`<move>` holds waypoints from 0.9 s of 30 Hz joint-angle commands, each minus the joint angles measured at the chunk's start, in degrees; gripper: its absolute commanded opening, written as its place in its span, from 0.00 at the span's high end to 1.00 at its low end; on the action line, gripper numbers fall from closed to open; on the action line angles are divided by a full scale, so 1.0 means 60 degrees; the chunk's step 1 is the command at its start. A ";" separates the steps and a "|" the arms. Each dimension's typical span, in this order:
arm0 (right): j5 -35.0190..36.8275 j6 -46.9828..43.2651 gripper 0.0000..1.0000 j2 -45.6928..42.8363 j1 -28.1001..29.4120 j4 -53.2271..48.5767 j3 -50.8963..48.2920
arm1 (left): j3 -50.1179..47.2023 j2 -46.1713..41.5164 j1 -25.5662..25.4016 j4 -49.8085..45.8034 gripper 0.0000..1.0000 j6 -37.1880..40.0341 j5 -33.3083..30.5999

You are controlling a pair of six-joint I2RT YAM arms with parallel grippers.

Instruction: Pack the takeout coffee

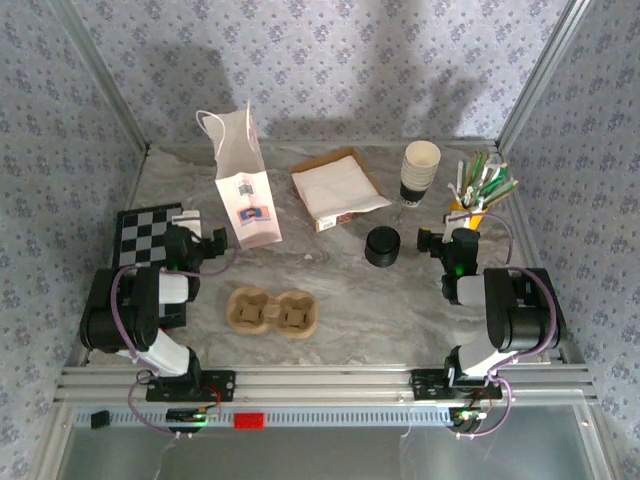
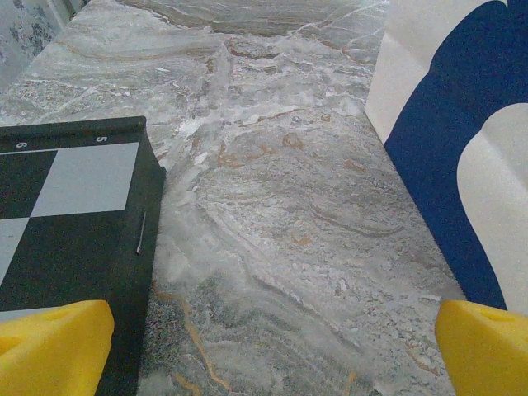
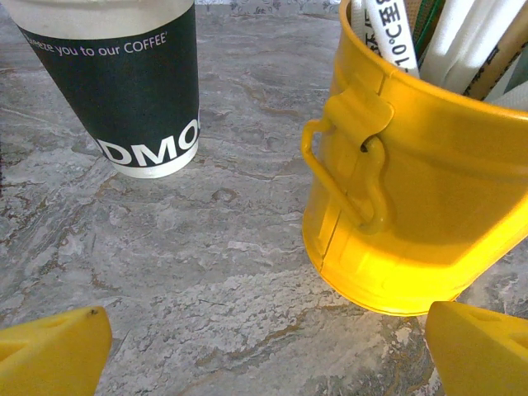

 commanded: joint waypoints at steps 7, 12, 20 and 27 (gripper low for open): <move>0.0009 -0.0090 0.00 0.0068 -0.0071 0.0114 0.0191 | 0.0187 -0.0083 0.0049 0.0039 0.00 0.0103 0.0168; -0.0008 -0.0140 0.00 0.0003 -0.0052 0.0169 0.0142 | 0.0141 -0.0177 0.0048 0.0037 0.00 0.0156 0.0329; 0.0322 -0.0191 0.00 -0.1598 0.0114 -0.0730 -0.0118 | 0.0144 -0.2305 0.0051 -0.1681 0.00 0.0146 0.0500; 0.0384 0.1176 0.00 -0.3815 -0.0002 -0.4814 0.0960 | 0.0684 -0.4428 0.0049 -0.4063 0.00 -0.0980 0.1299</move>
